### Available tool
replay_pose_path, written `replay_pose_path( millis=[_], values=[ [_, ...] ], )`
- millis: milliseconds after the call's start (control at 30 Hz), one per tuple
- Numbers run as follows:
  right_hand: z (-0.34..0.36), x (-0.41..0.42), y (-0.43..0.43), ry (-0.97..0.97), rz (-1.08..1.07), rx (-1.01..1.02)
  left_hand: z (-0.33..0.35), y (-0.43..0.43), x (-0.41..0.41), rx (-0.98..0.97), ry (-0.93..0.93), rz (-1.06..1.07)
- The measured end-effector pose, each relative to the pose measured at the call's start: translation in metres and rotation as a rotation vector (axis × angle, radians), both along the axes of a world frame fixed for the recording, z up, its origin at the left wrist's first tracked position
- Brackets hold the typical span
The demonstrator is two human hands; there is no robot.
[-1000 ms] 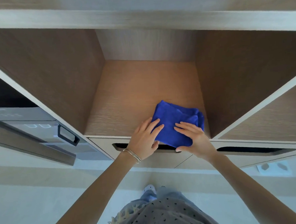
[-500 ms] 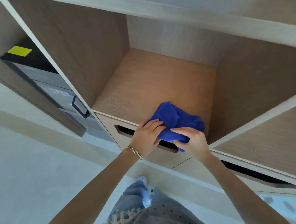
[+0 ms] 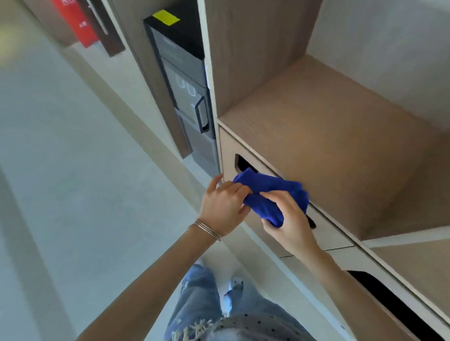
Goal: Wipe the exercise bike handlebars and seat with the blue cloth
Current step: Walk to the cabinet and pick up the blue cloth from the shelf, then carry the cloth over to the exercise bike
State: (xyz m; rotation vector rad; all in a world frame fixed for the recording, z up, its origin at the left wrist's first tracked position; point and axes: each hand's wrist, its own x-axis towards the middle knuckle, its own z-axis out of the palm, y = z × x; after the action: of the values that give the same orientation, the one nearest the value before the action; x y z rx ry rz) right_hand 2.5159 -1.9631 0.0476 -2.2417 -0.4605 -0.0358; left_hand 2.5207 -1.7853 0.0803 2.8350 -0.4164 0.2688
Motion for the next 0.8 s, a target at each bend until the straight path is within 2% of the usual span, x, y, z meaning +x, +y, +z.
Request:
replay_pose_path(
  millis=[100, 233, 400, 567, 800],
  values=[
    [0.004, 0.007, 0.028, 0.030, 0.086, 0.041, 0.001, 0.035, -0.025, 0.027, 0.080, 0.161],
    [0.005, 0.008, 0.077, 0.187, 0.302, 0.048, -0.010, 0.084, -0.070, -0.005, 0.315, 0.428],
    [-0.002, -0.016, 0.153, 0.287, 0.575, 0.024, -0.014, 0.137, -0.137, -0.133, 0.339, 0.670],
    [-0.001, -0.066, 0.239, 0.287, 0.725, 0.026, -0.015, 0.200, -0.219, -0.161, 0.335, 0.858],
    [0.010, -0.144, 0.344, 0.289, 0.908, 0.028, -0.014, 0.279, -0.332, -0.142, 0.345, 0.972]
  ],
)
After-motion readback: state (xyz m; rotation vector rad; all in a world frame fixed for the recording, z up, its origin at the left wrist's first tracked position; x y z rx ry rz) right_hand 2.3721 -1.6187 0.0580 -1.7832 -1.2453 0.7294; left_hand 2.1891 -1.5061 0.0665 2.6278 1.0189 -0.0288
